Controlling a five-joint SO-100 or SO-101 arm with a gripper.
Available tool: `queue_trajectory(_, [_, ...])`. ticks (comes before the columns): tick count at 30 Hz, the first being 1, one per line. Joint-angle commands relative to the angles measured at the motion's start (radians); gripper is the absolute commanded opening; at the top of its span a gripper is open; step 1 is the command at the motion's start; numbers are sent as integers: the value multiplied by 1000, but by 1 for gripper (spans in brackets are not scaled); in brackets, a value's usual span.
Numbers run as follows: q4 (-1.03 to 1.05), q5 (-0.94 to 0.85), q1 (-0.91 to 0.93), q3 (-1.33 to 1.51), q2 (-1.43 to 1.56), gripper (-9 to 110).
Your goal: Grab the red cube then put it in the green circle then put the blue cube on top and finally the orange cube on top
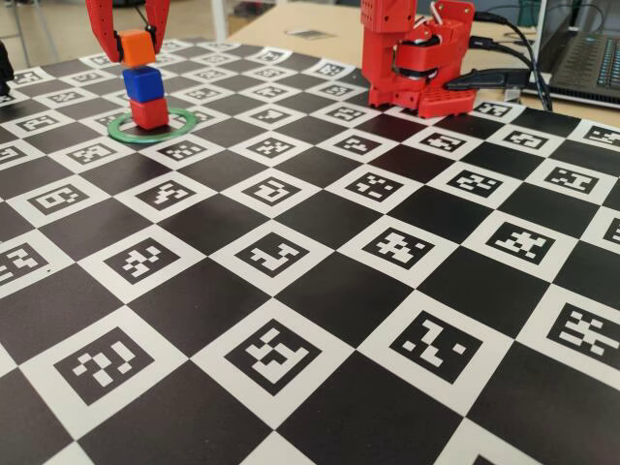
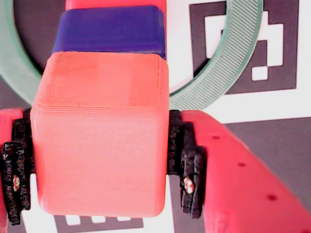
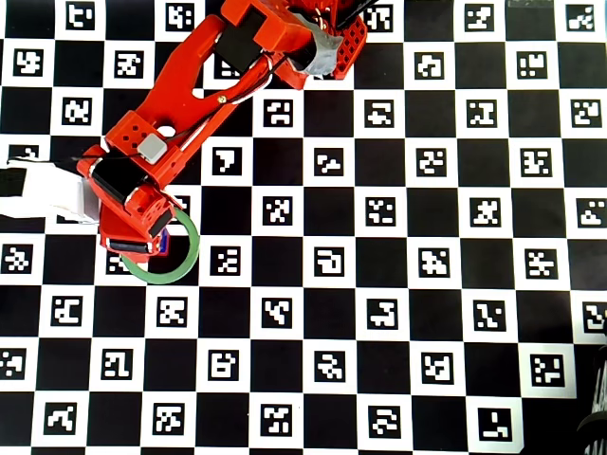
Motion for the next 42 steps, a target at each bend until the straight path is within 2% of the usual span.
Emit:
queue_trajectory(1, [-15,-6,11,-5,129,11])
queue_trajectory(27, [-38,5,5,41,135,12])
queue_trajectory(33, [-32,-5,6,43,135,35])
queue_trajectory(42, [-32,5,8,31,135,42])
